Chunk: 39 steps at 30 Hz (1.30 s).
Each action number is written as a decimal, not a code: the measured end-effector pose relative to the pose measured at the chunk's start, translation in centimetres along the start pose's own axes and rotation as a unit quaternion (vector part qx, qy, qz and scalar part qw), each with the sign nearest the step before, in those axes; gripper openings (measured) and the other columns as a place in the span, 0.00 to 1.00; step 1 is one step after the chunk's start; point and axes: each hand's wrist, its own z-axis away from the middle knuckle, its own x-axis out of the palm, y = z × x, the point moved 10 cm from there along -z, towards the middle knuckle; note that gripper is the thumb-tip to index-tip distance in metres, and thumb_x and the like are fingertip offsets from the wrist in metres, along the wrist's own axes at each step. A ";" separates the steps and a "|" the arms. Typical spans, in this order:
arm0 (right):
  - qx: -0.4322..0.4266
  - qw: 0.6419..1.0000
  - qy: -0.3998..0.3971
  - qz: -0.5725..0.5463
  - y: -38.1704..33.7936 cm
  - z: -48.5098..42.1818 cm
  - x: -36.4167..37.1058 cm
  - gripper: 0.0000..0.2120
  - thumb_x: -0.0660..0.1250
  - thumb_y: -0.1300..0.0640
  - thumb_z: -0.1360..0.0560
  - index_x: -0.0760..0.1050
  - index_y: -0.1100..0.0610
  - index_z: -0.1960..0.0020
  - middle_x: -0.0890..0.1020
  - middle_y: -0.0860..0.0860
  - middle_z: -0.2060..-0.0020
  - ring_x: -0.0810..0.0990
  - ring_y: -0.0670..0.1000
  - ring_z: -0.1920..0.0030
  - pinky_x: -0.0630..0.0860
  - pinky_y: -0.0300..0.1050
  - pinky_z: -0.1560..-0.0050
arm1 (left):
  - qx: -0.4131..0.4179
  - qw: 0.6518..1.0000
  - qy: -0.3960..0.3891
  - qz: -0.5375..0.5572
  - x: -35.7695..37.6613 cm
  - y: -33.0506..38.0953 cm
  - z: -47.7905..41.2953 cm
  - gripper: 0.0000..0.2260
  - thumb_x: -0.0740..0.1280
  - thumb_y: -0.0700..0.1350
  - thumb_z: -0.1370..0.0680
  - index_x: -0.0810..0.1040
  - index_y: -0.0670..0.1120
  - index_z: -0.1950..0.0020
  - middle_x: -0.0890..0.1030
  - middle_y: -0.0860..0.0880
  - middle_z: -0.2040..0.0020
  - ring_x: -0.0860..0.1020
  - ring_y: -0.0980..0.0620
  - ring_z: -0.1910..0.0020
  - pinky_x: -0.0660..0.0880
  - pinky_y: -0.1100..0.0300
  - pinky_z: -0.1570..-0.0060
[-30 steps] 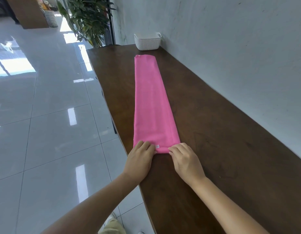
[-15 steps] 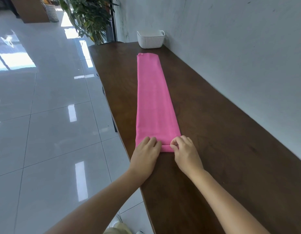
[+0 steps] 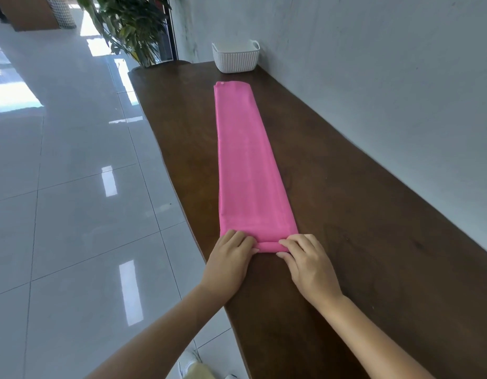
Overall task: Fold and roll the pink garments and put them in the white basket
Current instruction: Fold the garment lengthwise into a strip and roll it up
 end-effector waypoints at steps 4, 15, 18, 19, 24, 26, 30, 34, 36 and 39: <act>0.090 0.994 -0.027 -0.052 1.3 -0.8 0.7 0.14 0.65 0.47 0.22 0.81 0.52 0.42 0.78 0.44 0.47 0.72 0.42 0.46 0.69 0.33 0.44 | -0.073 0.992 -0.083 0.067 0.2 -1.7 -1.8 0.10 0.63 0.50 0.17 0.83 0.48 0.50 0.82 0.53 0.53 0.77 0.53 0.52 0.76 0.57 0.50; 0.289 0.931 -0.112 -0.192 4.1 -3.8 1.9 0.09 0.74 0.48 0.25 0.74 0.47 0.53 0.75 0.43 0.53 0.77 0.42 0.53 0.71 0.33 0.56 | -0.039 0.998 -0.054 0.021 -0.2 -1.7 -3.3 0.02 0.70 0.45 0.21 0.79 0.49 0.53 0.81 0.52 0.56 0.76 0.51 0.58 0.78 0.55 0.59; 0.324 0.918 -0.134 -0.185 4.7 -4.4 2.1 0.11 0.75 0.46 0.27 0.75 0.49 0.56 0.78 0.44 0.54 0.78 0.43 0.55 0.70 0.34 0.59 | 0.029 0.999 -0.042 0.003 0.1 -1.2 -2.8 0.02 0.72 0.45 0.22 0.82 0.48 0.51 0.82 0.52 0.54 0.77 0.51 0.57 0.79 0.55 0.58; 0.331 0.916 -0.136 -0.181 4.8 -4.6 2.1 0.11 0.76 0.46 0.27 0.75 0.49 0.56 0.78 0.44 0.55 0.78 0.44 0.55 0.70 0.34 0.60 | 0.052 0.998 -0.042 0.001 0.1 -0.9 -2.8 0.02 0.72 0.46 0.21 0.82 0.49 0.51 0.82 0.52 0.54 0.78 0.51 0.57 0.79 0.55 0.57; 0.331 0.929 -0.109 -0.128 4.3 -5.5 2.0 0.11 0.75 0.48 0.26 0.75 0.50 0.59 0.76 0.44 0.55 0.76 0.42 0.55 0.68 0.33 0.59 | 0.086 0.993 -0.083 -0.021 0.7 -1.3 -3.3 0.07 0.75 0.52 0.25 0.82 0.50 0.52 0.81 0.53 0.54 0.78 0.51 0.56 0.80 0.55 0.55; 0.267 0.960 -0.071 -0.035 2.9 -6.1 1.1 0.11 0.73 0.48 0.24 0.74 0.50 0.59 0.75 0.42 0.57 0.72 0.42 0.55 0.67 0.34 0.58 | 0.076 0.992 -0.100 -0.008 1.0 -1.5 -3.5 0.06 0.72 0.51 0.22 0.82 0.51 0.49 0.81 0.53 0.51 0.77 0.52 0.53 0.79 0.56 0.54; 0.110 0.989 0.004 0.103 -0.8 -5.8 0.1 0.08 0.68 0.49 0.21 0.74 0.50 0.57 0.76 0.42 0.60 0.70 0.45 0.58 0.68 0.40 0.57 | 0.033 0.992 -0.118 0.044 0.8 -2.4 -4.6 0.09 0.64 0.52 0.17 0.81 0.52 0.42 0.79 0.54 0.48 0.75 0.54 0.48 0.74 0.60 0.47; 0.071 0.993 0.001 0.090 -1.1 -4.4 0.6 0.07 0.67 0.48 0.20 0.79 0.51 0.49 0.79 0.43 0.53 0.75 0.44 0.52 0.75 0.40 0.50 | -0.025 0.989 -0.129 0.074 0.5 -3.8 -5.4 0.10 0.63 0.54 0.17 0.82 0.51 0.45 0.79 0.55 0.50 0.75 0.55 0.49 0.75 0.59 0.45; 0.055 0.994 -0.019 0.089 -1.1 -4.1 1.0 0.11 0.67 0.46 0.21 0.80 0.51 0.44 0.80 0.43 0.49 0.76 0.44 0.48 0.76 0.39 0.46 | -0.041 0.989 -0.126 0.059 0.3 -4.4 -5.3 0.11 0.63 0.55 0.17 0.82 0.52 0.46 0.79 0.56 0.51 0.73 0.55 0.50 0.73 0.59 0.45; 0.065 0.993 -0.052 0.081 -0.7 -4.3 1.6 0.13 0.65 0.45 0.22 0.80 0.50 0.42 0.80 0.43 0.47 0.76 0.43 0.45 0.76 0.38 0.43 | -0.045 0.990 -0.131 0.038 0.2 -4.4 -5.4 0.12 0.61 0.56 0.17 0.82 0.53 0.47 0.80 0.56 0.52 0.72 0.55 0.51 0.72 0.59 0.45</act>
